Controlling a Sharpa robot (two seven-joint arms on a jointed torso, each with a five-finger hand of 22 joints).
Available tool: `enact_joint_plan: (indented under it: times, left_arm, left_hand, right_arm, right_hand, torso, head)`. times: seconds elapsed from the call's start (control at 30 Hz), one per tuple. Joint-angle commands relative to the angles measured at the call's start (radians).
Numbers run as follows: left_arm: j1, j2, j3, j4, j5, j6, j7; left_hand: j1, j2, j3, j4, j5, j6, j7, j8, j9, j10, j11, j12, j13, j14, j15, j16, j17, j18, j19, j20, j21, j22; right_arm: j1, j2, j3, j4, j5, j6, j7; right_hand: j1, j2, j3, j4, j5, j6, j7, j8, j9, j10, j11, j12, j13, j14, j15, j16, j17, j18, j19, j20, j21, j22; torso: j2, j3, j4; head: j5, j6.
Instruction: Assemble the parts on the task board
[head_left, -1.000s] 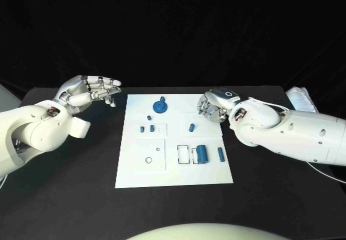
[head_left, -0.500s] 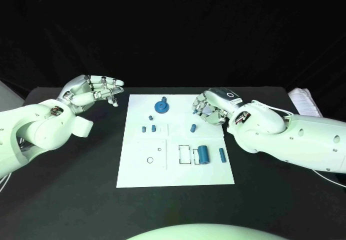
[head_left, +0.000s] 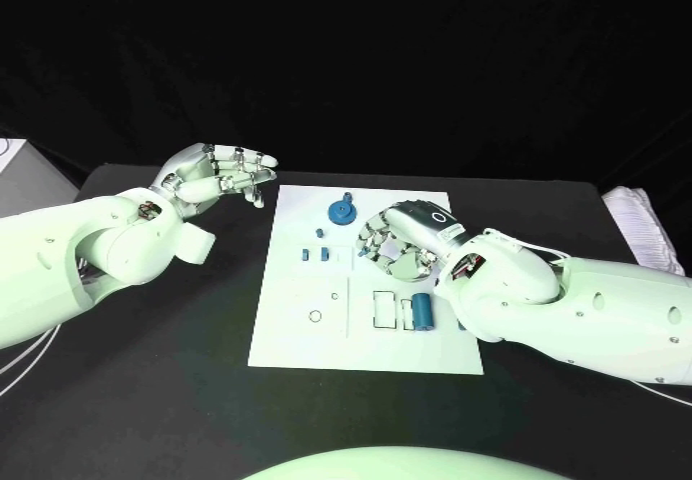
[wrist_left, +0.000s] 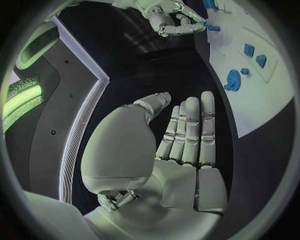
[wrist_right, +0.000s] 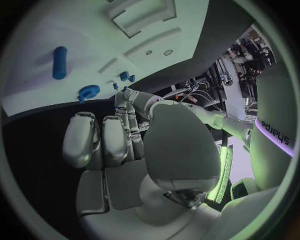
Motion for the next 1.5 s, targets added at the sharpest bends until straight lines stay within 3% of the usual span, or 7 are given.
enact_joint_plan:
  times: [0.03, 0.2, 0.37, 0.67, 1.0, 1.5]
  left_arm:
    - [0.0, 0.006, 0.001, 0.001, 0.005, 0.013, 0.006]
    - [0.0, 0.01, 0.001, 0.002, 0.005, 0.008, 0.004]
    - [0.0, 0.013, 0.001, 0.005, 0.005, 0.007, 0.002]
    - [0.0, 0.015, 0.001, 0.007, 0.005, 0.007, -0.001]
    - [0.0, 0.016, 0.001, 0.007, 0.005, 0.011, -0.005]
    - [0.0, 0.014, 0.001, 0.006, 0.005, 0.016, -0.01]
  left_hand:
    - [0.009, 0.002, -0.004, -0.004, 0.004, -0.006, -0.001, 0.004, -0.001, -0.006, 0.001, 0.002, -0.001, -0.006, 0.002, -0.004, 0.0, 0.015, 0.005, 0.001, -0.005, -0.001]
    - [0.009, 0.002, -0.005, -0.004, 0.005, -0.006, -0.001, 0.005, -0.001, -0.006, 0.002, 0.002, -0.002, -0.006, 0.002, -0.004, -0.001, 0.015, 0.006, 0.001, -0.006, -0.001]
    - [0.009, 0.002, -0.005, -0.004, 0.005, -0.006, -0.001, 0.005, -0.001, -0.006, 0.002, 0.002, -0.002, -0.006, 0.002, -0.004, -0.001, 0.015, 0.006, 0.001, -0.006, -0.001]
    - [0.009, 0.002, -0.005, -0.003, 0.005, -0.005, 0.0, 0.006, -0.001, -0.006, 0.002, 0.003, -0.002, -0.006, 0.002, -0.005, -0.001, 0.015, 0.006, 0.001, -0.006, -0.002]
    - [0.009, 0.002, -0.005, -0.003, 0.005, -0.005, 0.0, 0.006, -0.001, -0.006, 0.002, 0.003, -0.002, -0.006, 0.002, -0.005, -0.001, 0.015, 0.006, 0.001, -0.006, -0.002]
    - [0.009, 0.003, -0.006, -0.002, 0.005, -0.004, 0.0, 0.007, -0.001, -0.007, 0.002, 0.003, -0.003, -0.007, 0.003, -0.005, -0.001, 0.015, 0.006, 0.001, -0.007, -0.003]
  right_arm:
    - [-0.011, 0.019, -0.002, 0.001, -0.017, 0.042, 0.009]
    - [-0.031, 0.059, -0.007, -0.012, -0.02, 0.068, 0.003]
    - [-0.039, 0.084, -0.01, -0.028, -0.027, 0.091, -0.007]
    - [-0.046, 0.114, -0.018, -0.051, -0.03, 0.131, -0.014]
    - [-0.049, 0.125, -0.021, -0.056, -0.041, 0.16, -0.024]
    - [-0.053, 0.13, -0.022, -0.065, -0.071, 0.164, -0.045]
  right_hand:
    - [-0.006, 0.006, 0.008, -0.002, 0.004, 0.003, 0.001, 0.006, 0.053, 0.01, -0.001, -0.004, 0.001, 0.036, -0.008, 0.004, -0.003, -0.017, 0.006, -0.001, 0.002, -0.002]
    - [-0.007, 0.006, 0.008, -0.002, 0.004, 0.003, 0.001, 0.006, 0.054, 0.01, 0.0, -0.004, 0.001, 0.036, -0.008, 0.004, -0.005, -0.017, 0.005, -0.001, 0.001, -0.003]
    - [-0.007, 0.007, 0.009, -0.003, 0.005, 0.001, 0.001, 0.006, 0.055, 0.009, 0.0, -0.005, 0.001, 0.036, -0.008, 0.003, -0.006, -0.018, 0.006, -0.001, 0.003, 0.0]
    - [-0.007, 0.007, 0.011, -0.004, 0.006, -0.001, 0.002, 0.007, 0.057, 0.008, 0.001, -0.006, 0.001, 0.035, -0.007, 0.003, -0.007, -0.018, 0.006, -0.001, 0.007, 0.004]
    - [-0.008, 0.007, 0.012, -0.005, 0.007, -0.002, 0.002, 0.007, 0.058, 0.008, 0.001, -0.006, 0.001, 0.035, -0.007, 0.002, -0.008, -0.018, 0.006, -0.001, 0.007, 0.004]
    - [-0.008, 0.007, 0.013, -0.005, 0.008, -0.002, 0.003, 0.007, 0.059, 0.008, 0.001, -0.007, 0.002, 0.035, -0.007, 0.004, -0.008, -0.019, 0.006, 0.0, 0.008, 0.006]
  torso:
    - [0.002, 0.0004, 0.0017]
    - [0.002, 0.0008, -0.0025]
    - [0.003, 0.0014, 0.0003]
    - [0.004, 0.0023, -0.0008]
    - [0.002, 0.0022, -0.001]
    - [0.002, 0.0017, -0.0001]
  head:
    - [0.018, -0.004]
    - [0.036, -0.007]
    - [0.04, -0.01]
    - [0.049, -0.024]
    - [0.052, -0.037]
    - [0.051, -0.042]
